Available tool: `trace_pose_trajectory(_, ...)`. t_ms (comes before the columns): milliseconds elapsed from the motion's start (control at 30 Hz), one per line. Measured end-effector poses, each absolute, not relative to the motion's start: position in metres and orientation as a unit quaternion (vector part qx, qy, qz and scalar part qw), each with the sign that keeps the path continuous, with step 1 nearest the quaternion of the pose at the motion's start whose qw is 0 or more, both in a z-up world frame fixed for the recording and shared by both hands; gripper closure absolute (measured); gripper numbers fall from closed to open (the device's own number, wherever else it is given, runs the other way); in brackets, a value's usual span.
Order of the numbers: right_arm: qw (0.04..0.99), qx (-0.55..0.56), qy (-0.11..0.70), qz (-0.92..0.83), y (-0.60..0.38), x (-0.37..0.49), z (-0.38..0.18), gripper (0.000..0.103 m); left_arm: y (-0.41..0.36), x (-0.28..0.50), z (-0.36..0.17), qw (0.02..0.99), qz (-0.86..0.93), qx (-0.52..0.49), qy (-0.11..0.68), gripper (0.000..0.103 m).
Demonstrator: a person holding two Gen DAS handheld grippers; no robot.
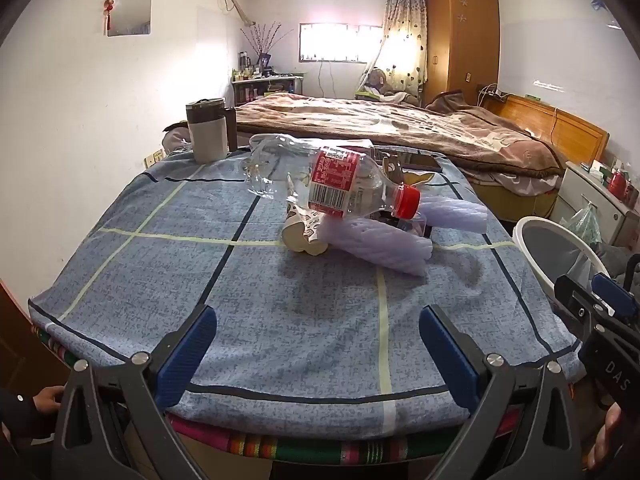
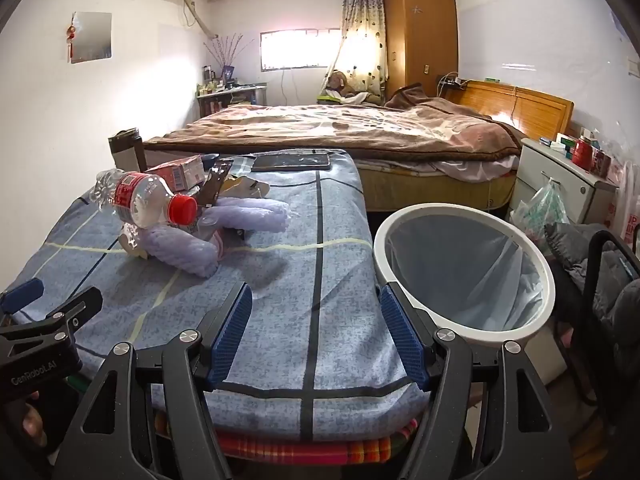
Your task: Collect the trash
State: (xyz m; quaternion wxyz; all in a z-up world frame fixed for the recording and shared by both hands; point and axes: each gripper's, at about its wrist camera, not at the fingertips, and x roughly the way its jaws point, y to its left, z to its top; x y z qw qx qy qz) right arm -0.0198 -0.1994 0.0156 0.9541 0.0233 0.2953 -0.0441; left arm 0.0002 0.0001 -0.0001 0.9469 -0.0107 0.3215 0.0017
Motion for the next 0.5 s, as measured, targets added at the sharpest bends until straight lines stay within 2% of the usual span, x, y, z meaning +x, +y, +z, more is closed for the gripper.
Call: trace_pose_trajectory(500,0.952,0.032,0.302,-0.040,-0.2024,-0.0200,0.0130,0.035,0.0005,-0.0025,0.0012,0.947,0.015,-0.006,0.319,0.001)
